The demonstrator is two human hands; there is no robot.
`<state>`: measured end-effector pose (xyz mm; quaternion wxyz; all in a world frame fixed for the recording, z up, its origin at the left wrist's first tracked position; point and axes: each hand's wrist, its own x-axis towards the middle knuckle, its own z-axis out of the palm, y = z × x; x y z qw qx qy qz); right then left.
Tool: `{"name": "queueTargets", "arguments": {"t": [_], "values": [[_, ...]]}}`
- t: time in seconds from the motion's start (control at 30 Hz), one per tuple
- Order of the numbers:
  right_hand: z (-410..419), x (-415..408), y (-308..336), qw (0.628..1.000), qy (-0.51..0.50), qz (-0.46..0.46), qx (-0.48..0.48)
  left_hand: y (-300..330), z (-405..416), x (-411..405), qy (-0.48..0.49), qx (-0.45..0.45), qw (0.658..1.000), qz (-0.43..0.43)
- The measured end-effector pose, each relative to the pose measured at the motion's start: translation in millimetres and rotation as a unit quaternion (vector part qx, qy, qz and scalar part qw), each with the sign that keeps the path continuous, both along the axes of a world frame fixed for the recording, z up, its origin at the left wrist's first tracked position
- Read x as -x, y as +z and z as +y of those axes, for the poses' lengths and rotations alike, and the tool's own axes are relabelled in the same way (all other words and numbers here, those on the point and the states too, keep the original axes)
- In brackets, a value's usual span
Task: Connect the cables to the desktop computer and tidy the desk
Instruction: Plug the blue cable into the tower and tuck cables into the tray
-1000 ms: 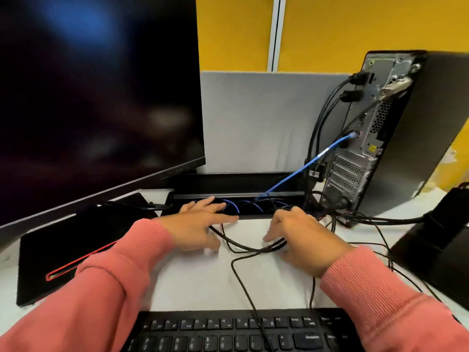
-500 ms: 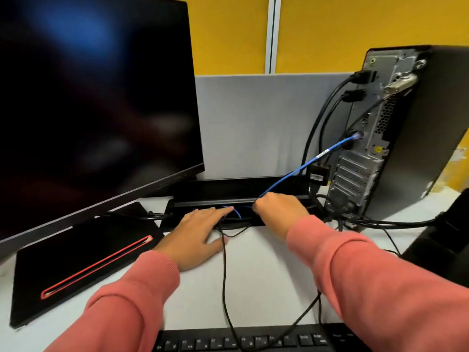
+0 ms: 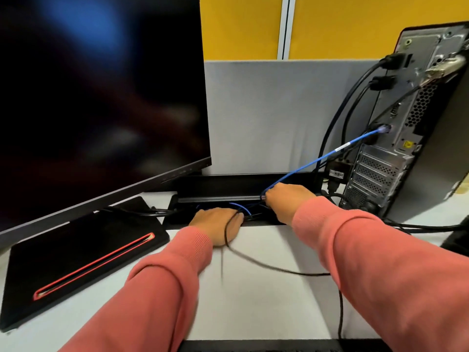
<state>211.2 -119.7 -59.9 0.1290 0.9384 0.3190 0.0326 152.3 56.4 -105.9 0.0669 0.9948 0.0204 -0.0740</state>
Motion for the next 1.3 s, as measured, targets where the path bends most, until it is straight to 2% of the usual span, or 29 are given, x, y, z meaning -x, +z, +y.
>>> {"name": "queueTargets", "arguments": {"t": [0.13, 0.2, 0.3, 0.37, 0.47, 0.53, 0.63, 0.7, 0.77, 0.83, 0.93, 1.0, 1.03, 1.13, 1.2, 1.3], "values": [[-10, 9, -2, 0.997, 0.024, 0.063, -0.038, -9, -3, -1, 0.03, 0.018, 0.998, 0.045], [-12, 17, -5, 0.995, 0.019, 0.088, -0.03, -17, 2, -11, 0.026, 0.054, 0.998, -0.032], [-7, 24, -5, 0.988, -0.012, 0.141, -0.054, -3, 3, -8, 0.055, 0.207, 0.974, -0.073], [-2, 26, -1, 0.98, -0.038, 0.168, -0.095, 1, 13, -8, 0.054, 0.228, 0.969, -0.084], [6, 27, 2, 0.976, -0.066, 0.188, -0.088, -1, 25, 3, 0.05, 0.381, 0.909, -0.163], [10, 26, 2, 0.975, -0.074, 0.196, -0.073, -3, 23, 9, 0.011, 0.412, 0.898, -0.153], [17, 24, 3, 0.977, -0.076, 0.197, -0.041, -1, 8, 17, -0.078, 0.251, 0.958, -0.111], [22, 26, 4, 0.981, -0.078, 0.177, -0.003, -1, 3, 15, -0.077, 0.178, 0.976, -0.104], [27, 35, 5, 0.99, -0.073, 0.116, 0.018, 2, -2, 10, -0.035, 0.141, 0.987, -0.075], [25, 44, 6, 0.998, -0.035, 0.053, -0.006, 5, -8, 4, 0.006, 0.105, 0.993, -0.052], [7, 55, 8, 0.985, 0.014, 0.112, -0.131, 3, -10, 0, 0.032, 0.052, 0.998, -0.03], [-12, 65, 15, 0.954, 0.007, 0.167, -0.248, 2, -8, 2, 0.033, 0.081, 0.995, -0.049], [-22, 71, 18, 0.937, -0.001, 0.178, -0.3, 1, -6, 4, 0.031, 0.126, 0.989, -0.066], [-50, 86, 22, 0.89, -0.021, 0.159, -0.427, 9, 1, 18, 0.026, 0.249, 0.96, -0.124], [-71, 96, 22, 0.877, -0.047, 0.128, -0.46, 15, 5, 31, 0.01, 0.256, 0.954, -0.155], [-101, 109, 20, 0.895, -0.084, 0.1, -0.427, 28, 0, 55, -0.037, 0.222, 0.943, -0.247]]}}
